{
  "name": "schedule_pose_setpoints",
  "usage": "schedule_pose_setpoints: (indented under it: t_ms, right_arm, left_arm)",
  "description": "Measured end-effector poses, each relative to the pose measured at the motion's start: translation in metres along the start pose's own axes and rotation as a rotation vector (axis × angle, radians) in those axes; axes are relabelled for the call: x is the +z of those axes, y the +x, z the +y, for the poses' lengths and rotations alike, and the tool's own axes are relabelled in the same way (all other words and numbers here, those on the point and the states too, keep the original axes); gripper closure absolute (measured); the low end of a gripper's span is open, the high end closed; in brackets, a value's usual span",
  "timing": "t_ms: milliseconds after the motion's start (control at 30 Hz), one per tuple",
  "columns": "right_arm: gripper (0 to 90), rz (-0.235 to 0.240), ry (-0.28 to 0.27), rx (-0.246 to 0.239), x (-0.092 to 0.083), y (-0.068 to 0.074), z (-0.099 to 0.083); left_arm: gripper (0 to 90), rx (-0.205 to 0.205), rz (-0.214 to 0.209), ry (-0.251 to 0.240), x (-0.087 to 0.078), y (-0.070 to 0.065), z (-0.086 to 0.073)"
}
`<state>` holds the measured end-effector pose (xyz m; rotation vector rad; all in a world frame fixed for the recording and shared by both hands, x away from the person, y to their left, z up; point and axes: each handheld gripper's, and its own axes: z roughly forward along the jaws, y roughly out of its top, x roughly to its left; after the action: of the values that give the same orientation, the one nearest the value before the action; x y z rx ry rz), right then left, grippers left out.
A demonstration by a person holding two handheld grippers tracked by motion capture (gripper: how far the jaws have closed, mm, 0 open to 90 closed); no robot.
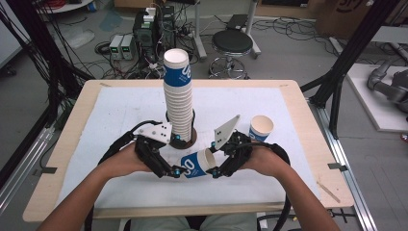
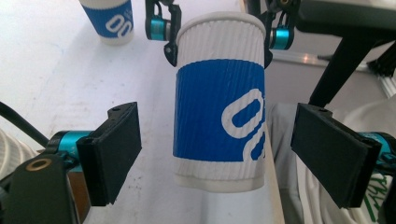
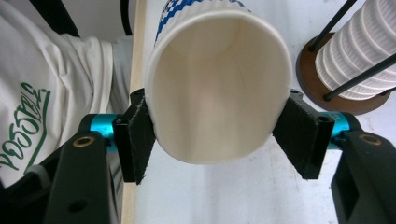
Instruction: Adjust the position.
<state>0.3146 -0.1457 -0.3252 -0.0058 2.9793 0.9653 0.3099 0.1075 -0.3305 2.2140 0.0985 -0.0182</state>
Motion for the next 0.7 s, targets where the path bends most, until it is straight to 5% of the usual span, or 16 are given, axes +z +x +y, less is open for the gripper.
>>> schedule_pose_setpoints:
  t_ms: [200,700]
  right_arm:
    - [34.4,-0.003,0.049,-0.021,0.002,-0.001,0.008]
    - [34.2,-0.003,0.123,-0.047,0.009,0.001,0.019]
  left_arm:
    - [16.8,0.014,0.001,0.094,0.013,0.0,0.005]
    - [20.4,0.003,-0.023,0.168,0.034,0.002,0.012]
